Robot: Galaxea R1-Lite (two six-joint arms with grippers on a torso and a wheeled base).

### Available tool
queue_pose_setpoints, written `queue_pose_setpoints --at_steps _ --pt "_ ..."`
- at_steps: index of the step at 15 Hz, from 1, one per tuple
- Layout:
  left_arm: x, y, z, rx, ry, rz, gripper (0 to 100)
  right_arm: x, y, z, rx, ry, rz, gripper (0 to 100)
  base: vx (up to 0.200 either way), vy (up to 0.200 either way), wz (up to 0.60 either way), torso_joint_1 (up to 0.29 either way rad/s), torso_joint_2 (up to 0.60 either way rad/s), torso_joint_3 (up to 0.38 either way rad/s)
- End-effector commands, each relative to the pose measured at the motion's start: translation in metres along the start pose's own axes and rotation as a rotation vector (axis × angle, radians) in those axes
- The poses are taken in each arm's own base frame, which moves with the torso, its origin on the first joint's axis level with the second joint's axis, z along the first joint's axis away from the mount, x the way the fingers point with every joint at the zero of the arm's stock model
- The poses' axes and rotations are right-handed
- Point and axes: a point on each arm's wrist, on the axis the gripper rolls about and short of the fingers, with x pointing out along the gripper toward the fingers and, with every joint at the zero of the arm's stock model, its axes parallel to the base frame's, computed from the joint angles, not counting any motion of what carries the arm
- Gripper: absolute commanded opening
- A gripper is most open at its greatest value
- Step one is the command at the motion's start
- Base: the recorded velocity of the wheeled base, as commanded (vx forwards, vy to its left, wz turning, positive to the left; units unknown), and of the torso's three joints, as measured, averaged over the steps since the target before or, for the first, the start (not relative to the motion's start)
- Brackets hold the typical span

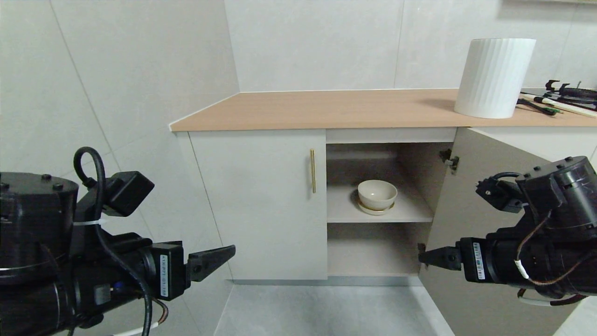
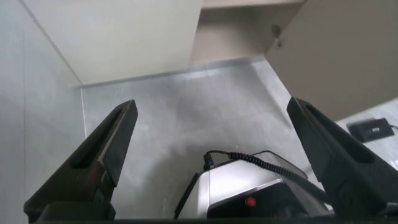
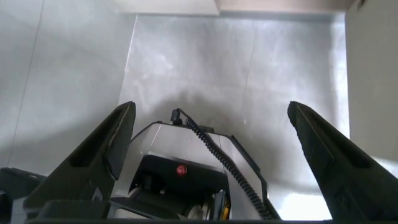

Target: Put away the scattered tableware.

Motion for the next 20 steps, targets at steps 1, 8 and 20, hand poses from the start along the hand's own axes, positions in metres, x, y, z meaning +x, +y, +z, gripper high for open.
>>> queue_pose_setpoints --at_steps 1,8,20 --pt "0.001 0.0 -0.001 0.002 0.005 0.001 100 -0.001 0.0 0.0 0.0 -0.003 0.002 100 0.0 0.0 0.0 0.0 0.0 0.0" --pt "0.001 0.0 -0.001 0.005 0.007 0.004 100 -0.031 -0.008 -0.01 0.006 -0.021 0.011 100 0.0 0.0 0.0 0.0 0.0 0.0" --pt "0.006 0.0 -0.003 0.016 0.023 0.023 100 -0.063 -0.023 -0.023 -0.11 0.132 -0.096 100 0.0 -0.15 0.0 0.004 0.0 0.001"
